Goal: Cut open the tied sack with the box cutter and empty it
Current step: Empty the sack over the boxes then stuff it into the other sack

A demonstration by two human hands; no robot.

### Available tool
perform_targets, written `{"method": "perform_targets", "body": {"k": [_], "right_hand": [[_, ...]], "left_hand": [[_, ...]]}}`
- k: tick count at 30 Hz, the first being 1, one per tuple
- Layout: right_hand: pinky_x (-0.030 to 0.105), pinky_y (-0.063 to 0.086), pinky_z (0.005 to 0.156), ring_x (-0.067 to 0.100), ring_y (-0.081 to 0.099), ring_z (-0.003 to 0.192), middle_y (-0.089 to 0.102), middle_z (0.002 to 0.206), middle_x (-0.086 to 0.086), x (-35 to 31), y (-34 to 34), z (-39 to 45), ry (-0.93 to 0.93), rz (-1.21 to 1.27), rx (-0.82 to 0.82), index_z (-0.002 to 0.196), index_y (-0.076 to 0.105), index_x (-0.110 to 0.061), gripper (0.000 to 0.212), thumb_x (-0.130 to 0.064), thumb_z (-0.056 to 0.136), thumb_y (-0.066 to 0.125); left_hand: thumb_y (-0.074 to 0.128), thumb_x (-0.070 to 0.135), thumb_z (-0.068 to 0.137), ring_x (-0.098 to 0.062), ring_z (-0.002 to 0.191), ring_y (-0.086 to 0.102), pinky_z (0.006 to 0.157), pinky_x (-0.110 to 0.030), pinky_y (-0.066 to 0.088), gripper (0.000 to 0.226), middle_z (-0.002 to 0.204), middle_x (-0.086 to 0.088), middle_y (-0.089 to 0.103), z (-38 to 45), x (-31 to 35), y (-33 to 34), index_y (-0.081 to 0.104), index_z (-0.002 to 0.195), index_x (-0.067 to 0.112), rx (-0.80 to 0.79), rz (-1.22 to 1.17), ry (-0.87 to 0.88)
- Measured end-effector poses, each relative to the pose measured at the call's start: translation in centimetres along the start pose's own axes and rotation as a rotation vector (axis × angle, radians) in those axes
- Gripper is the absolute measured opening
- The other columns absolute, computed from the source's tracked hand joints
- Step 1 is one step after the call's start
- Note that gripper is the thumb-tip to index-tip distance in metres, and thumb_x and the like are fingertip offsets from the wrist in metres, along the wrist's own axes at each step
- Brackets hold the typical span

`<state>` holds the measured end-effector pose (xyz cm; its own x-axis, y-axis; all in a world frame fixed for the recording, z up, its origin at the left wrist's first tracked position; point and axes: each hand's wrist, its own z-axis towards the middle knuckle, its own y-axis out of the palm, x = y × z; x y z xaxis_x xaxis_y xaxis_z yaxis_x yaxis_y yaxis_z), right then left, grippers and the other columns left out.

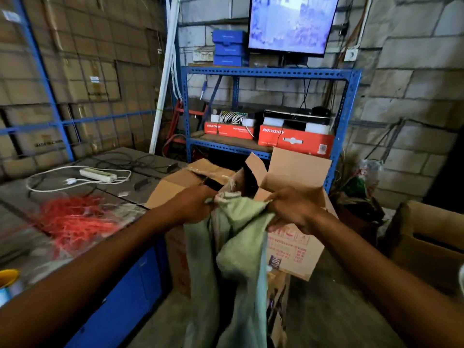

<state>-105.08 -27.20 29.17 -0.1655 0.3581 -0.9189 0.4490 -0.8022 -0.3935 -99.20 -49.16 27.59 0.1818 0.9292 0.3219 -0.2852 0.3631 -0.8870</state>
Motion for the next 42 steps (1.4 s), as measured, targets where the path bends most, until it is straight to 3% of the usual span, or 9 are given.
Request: {"method": "perform_targets", "body": {"k": [4, 8, 13, 16, 24, 27, 35, 39, 42], "right_hand": [[0.027, 0.061, 0.064, 0.026, 0.070, 0.070, 0.069, 0.097, 0.024, -1.1, 0.1, 0.6, -0.077, 0.314, 0.100, 0.107, 0.062, 0.008, 0.027, 0.001, 0.093, 0.040], [0.028, 0.057, 0.079, 0.027, 0.068, 0.090, 0.069, 0.105, 0.017, -1.8, 1.2, -0.6, -0.168, 0.295, -0.227, 0.118, 0.059, -0.008, 0.029, -0.005, 0.089, 0.057], [0.023, 0.039, 0.101, 0.010, 0.035, 0.131, 0.037, 0.145, -0.006, 2.8, -0.1, -0.2, -0.356, -0.075, 0.027, 0.144, 0.022, -0.035, 0.104, -0.039, 0.061, 0.085], [0.024, 0.050, 0.088, 0.007, 0.058, 0.112, 0.060, 0.124, 0.004, 3.7, 1.7, 0.7, -0.359, 0.148, -0.142, 0.132, 0.044, -0.009, 0.080, -0.015, 0.062, 0.084], [0.031, 0.053, 0.081, 0.019, 0.067, 0.094, 0.072, 0.101, 0.007, -0.1, -1.4, 4.1, -0.454, 0.371, 0.126, 0.101, 0.067, -0.020, 0.032, -0.024, 0.070, 0.073], [0.025, 0.055, 0.071, 0.018, 0.068, 0.086, 0.073, 0.088, 0.000, -1.4, -1.6, 4.1, -0.419, 0.294, -0.024, 0.092, 0.070, -0.019, 0.017, -0.016, 0.075, 0.071], [0.016, 0.033, 0.107, -0.006, 0.029, 0.134, 0.023, 0.150, -0.017, 3.4, -1.7, -1.1, -0.643, 0.106, -0.523, 0.145, -0.015, -0.033, 0.134, -0.025, 0.060, 0.087], [0.009, 0.043, 0.093, 0.011, 0.051, 0.123, 0.052, 0.133, -0.002, 4.7, -0.4, -1.1, -0.724, 0.193, -0.216, 0.139, 0.035, -0.012, 0.072, -0.001, 0.077, 0.071], [0.002, 0.043, 0.077, 0.018, 0.059, 0.106, 0.061, 0.111, 0.002, 3.9, -2.4, 0.6, -0.684, 0.152, -0.156, 0.123, 0.054, -0.004, 0.052, 0.004, 0.075, 0.071]], "left_hand": [[0.069, -0.001, 0.082, 0.021, 0.091, 0.055, 0.077, 0.000, 0.040, 0.048, 0.113, 0.013, 0.059, -0.4, 2.4, -0.8, 0.054, 0.123, 0.019, 0.039, -0.542, 0.003], [0.078, 0.017, 0.071, 0.010, 0.112, 0.052, 0.096, -0.016, 0.042, 0.066, 0.127, -0.001, 0.056, 0.2, 2.6, 0.1, 0.048, 0.130, 0.015, 0.110, -0.477, 0.103], [0.063, -0.018, 0.073, -0.003, 0.091, 0.066, 0.080, -0.024, 0.052, 0.061, 0.100, 0.004, 0.069, 1.6, 3.3, -4.7, 0.059, 0.109, 0.032, 0.304, -0.933, -0.037], [0.065, -0.013, 0.076, -0.012, 0.087, 0.069, 0.069, -0.028, 0.057, 0.059, 0.102, 0.000, 0.070, 2.3, 5.7, -5.8, 0.052, 0.124, 0.020, 0.289, -1.081, -0.080], [0.079, 0.058, 0.058, -0.008, 0.117, 0.053, 0.098, -0.031, 0.044, 0.111, 0.133, 0.013, 0.049, -1.6, 8.5, -1.8, 0.019, 0.148, 0.031, 0.403, -0.836, -0.412], [0.082, 0.036, 0.070, -0.003, 0.100, 0.063, 0.088, -0.024, 0.052, 0.068, 0.120, 0.005, 0.062, -0.8, 9.7, 0.4, 0.047, 0.127, 0.025, 0.367, -0.787, -0.420], [0.066, 0.007, 0.086, -0.026, 0.080, 0.064, 0.070, -0.032, 0.057, 0.026, 0.097, -0.015, 0.068, 1.0, 9.2, -0.7, 0.061, 0.111, 0.001, 0.844, -0.995, -0.761], [0.069, 0.028, 0.083, -0.032, 0.095, 0.066, 0.082, -0.044, 0.055, 0.048, 0.112, -0.018, 0.067, 0.7, 9.0, -0.4, 0.055, 0.123, 0.006, 0.703, -0.960, -0.935], [0.063, 0.061, 0.071, -0.031, 0.111, 0.058, 0.093, -0.042, 0.048, 0.085, 0.128, -0.018, 0.058, -1.5, 10.2, -0.2, 0.038, 0.136, 0.013, 0.787, -0.198, -0.794]]}}
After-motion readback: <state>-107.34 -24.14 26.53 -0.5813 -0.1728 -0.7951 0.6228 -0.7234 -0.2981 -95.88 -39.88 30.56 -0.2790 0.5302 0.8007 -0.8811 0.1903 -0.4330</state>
